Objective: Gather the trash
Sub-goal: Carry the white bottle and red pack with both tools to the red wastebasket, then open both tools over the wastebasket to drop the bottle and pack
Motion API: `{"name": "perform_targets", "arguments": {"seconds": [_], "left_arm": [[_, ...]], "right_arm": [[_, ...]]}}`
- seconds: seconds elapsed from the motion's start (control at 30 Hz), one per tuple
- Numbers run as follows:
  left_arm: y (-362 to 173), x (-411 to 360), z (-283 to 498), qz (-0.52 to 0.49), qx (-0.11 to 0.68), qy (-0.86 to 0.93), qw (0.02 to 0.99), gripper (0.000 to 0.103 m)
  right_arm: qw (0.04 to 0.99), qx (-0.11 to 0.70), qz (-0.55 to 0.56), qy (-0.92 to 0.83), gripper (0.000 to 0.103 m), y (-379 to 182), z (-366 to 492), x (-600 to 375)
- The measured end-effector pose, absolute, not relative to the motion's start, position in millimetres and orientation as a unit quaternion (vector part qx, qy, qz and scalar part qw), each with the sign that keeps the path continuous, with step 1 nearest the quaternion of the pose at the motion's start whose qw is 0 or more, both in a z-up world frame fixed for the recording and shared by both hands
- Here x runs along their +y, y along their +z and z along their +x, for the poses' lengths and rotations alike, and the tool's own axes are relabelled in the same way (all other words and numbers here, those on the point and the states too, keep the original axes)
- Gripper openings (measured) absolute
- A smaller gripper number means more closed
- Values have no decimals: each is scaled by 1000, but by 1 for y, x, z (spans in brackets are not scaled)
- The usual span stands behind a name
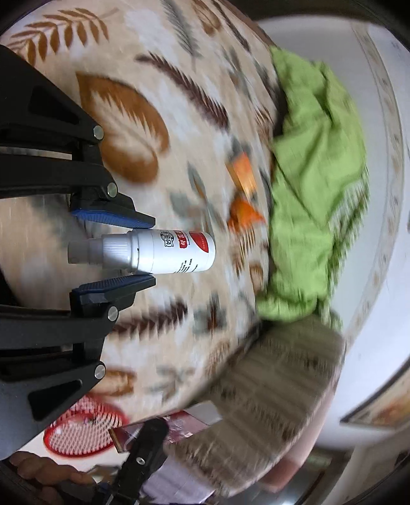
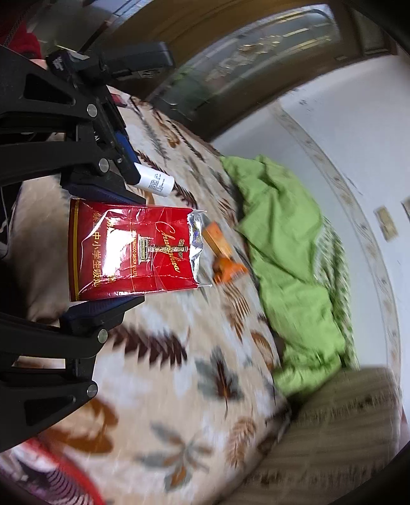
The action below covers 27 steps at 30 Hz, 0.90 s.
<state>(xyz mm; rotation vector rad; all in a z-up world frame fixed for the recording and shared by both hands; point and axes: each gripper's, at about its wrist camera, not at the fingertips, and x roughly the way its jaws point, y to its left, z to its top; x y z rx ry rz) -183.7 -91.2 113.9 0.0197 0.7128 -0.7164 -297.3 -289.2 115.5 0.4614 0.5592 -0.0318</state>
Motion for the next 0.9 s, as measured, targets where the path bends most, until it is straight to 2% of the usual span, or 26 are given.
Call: {"name": "perform_targets", "arguments": {"seconds": [0.27,0.4,0.67,0.7,0.73,0.8,0.9], "left_arm": [[144,-186,-244,33,341,-478,809,29],[140,-235,-276,49,364,-532,763,29],[110,-311,-335,86,414,-597,682,29],[106,-317,-338,93,418,-600,676,32],[103,-323,-342,100,424,-602,669,41],[102,-323,-343,98,428,-604,665,50],[105,-320,-339,97,422,-602,671,51]], "right_arm": [[912,257,283,-151,56,115,-416,-373],[888,254,319,-211,56,104,-468,-410],[858,250,360,-266,58,83,-516,-448],[853,255,364,-273,58,79,-518,-451],[849,257,367,-278,60,76,-519,-453],[843,263,375,-282,65,71,-521,-457],[842,261,378,-281,65,69,-525,-458]]}}
